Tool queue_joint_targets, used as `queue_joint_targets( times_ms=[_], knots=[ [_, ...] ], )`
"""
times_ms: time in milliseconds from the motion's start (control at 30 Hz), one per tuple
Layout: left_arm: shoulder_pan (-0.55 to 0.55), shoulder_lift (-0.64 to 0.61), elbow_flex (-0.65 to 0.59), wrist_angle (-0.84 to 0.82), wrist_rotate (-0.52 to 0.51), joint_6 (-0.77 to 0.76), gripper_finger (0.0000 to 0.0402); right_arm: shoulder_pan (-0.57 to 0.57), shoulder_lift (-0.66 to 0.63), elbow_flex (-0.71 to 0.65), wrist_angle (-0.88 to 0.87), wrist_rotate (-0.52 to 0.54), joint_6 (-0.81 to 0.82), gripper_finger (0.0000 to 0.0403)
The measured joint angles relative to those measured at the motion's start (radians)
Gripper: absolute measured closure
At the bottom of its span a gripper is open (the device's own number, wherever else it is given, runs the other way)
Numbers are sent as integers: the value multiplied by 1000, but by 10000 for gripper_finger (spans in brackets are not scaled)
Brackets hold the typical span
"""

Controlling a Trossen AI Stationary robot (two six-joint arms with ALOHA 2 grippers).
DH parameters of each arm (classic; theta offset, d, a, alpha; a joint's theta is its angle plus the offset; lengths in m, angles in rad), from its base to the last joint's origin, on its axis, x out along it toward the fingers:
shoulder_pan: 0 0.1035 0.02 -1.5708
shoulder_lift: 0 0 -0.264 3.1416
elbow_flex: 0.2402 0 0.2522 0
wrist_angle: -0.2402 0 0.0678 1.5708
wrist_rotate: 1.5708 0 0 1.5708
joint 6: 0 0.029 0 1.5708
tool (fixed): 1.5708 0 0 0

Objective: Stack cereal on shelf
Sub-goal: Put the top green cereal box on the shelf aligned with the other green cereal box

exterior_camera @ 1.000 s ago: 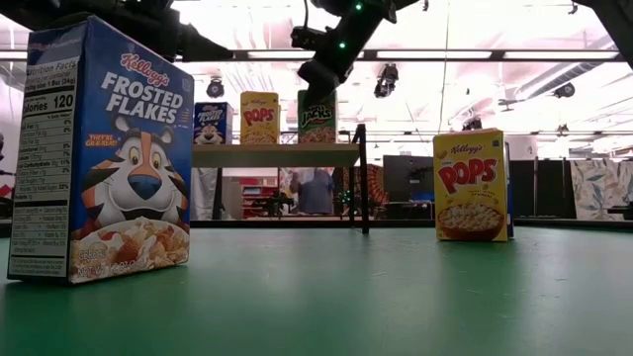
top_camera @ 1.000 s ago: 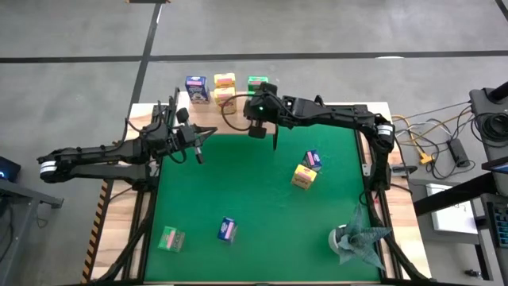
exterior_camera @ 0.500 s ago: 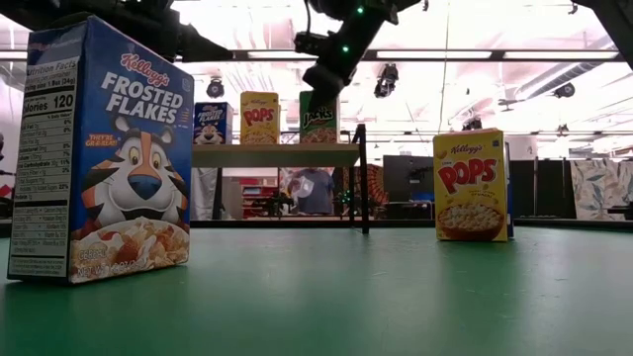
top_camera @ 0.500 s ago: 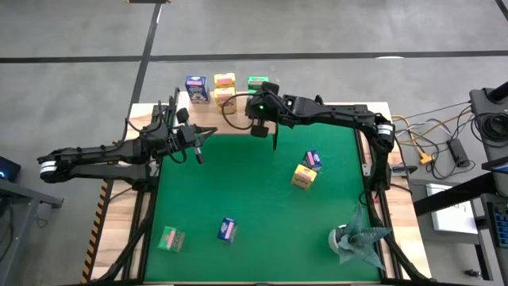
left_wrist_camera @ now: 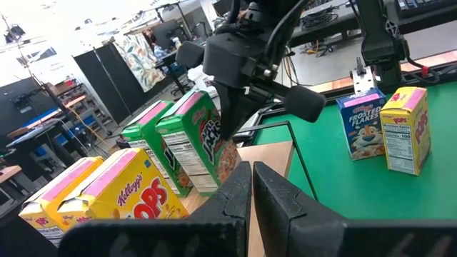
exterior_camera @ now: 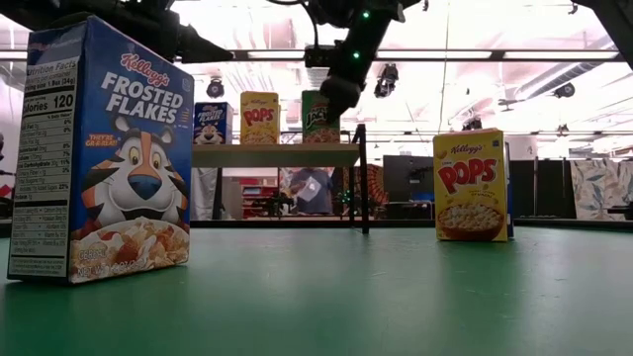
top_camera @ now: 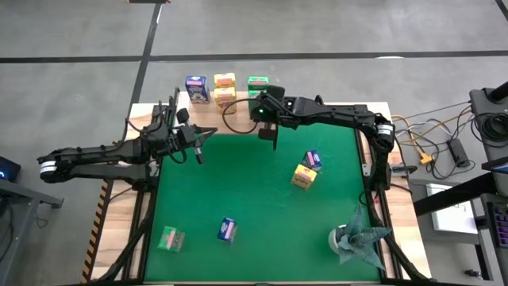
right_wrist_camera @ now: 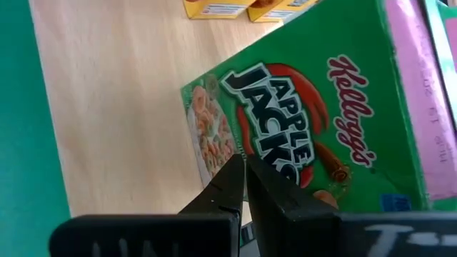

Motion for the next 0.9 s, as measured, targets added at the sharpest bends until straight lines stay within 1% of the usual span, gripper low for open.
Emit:
queue_joint_targets(
  times_ms=[300, 433, 633, 900],
  knots=[
    [0, 0, 0, 0, 0, 1, 402, 1, 0, 0, 3, -5, 12, 394],
    [0, 0, 0, 0, 0, 1, 402, 1, 0, -1, 22, -52, 27, 394],
    [0, 0, 0, 0, 0, 1, 402, 1, 19, -1, 77, -53, 1, 394],
    [0, 0, 0, 0, 0, 1, 402, 1, 28, -2, 80, -48, -16, 394]
  ],
)
